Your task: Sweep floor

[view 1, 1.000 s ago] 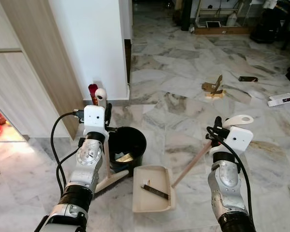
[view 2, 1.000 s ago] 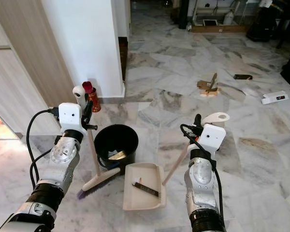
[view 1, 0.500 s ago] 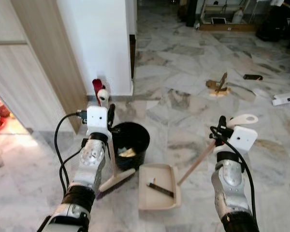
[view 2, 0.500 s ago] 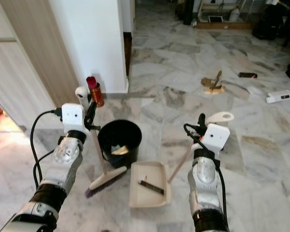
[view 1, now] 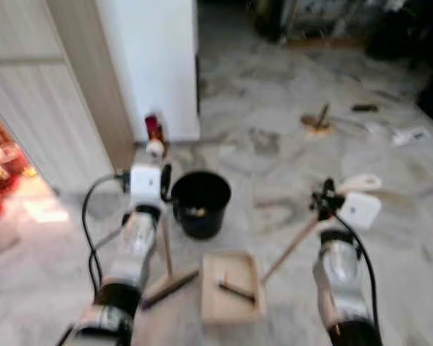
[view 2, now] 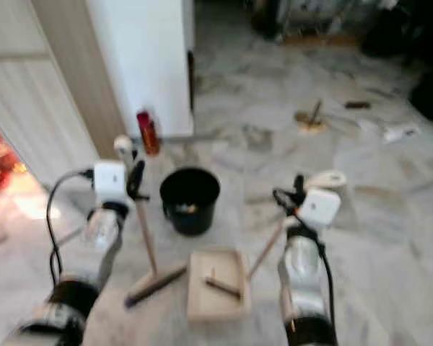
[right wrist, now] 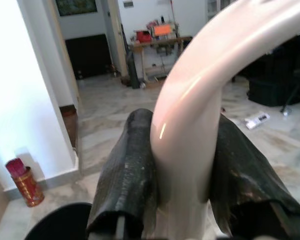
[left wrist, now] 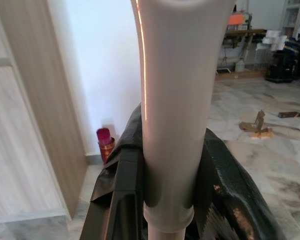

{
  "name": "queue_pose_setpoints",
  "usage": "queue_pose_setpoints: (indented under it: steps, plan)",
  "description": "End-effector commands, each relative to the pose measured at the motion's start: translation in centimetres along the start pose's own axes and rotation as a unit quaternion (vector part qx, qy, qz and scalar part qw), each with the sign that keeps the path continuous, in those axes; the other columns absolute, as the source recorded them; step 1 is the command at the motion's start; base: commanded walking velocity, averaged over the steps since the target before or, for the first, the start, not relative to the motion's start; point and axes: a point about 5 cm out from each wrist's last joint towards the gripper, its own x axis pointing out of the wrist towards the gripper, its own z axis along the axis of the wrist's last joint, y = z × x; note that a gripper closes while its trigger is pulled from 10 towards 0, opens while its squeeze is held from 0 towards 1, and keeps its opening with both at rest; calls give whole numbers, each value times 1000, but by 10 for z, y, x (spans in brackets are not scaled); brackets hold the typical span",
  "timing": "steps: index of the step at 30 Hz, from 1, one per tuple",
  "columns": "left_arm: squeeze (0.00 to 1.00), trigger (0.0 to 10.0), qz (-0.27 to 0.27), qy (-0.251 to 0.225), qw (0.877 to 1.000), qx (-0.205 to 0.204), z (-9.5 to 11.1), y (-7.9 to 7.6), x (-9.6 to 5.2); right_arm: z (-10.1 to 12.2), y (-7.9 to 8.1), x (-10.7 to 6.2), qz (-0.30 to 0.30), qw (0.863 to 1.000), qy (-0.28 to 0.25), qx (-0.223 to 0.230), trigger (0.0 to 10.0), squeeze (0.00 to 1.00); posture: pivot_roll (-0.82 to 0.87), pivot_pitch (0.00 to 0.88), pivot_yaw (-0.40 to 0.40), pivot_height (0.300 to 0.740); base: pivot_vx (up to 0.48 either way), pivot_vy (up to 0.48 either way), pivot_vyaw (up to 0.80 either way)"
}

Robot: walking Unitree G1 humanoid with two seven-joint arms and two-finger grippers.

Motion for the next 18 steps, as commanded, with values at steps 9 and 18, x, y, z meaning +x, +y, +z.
queue_pose_setpoints:
  steps: [9,18]
  plan:
    - [0,10000,-8,-29,999,9,13,-2,6,13,6,6,4,999,-29,13,10000,0,-6,16,38,740,0,0,0]
    - [0,10000,3,-26,1000,10,12,0,6,14,7,7,7,999,-30,13,10000,0,-7,17,28,740,110,0,0]
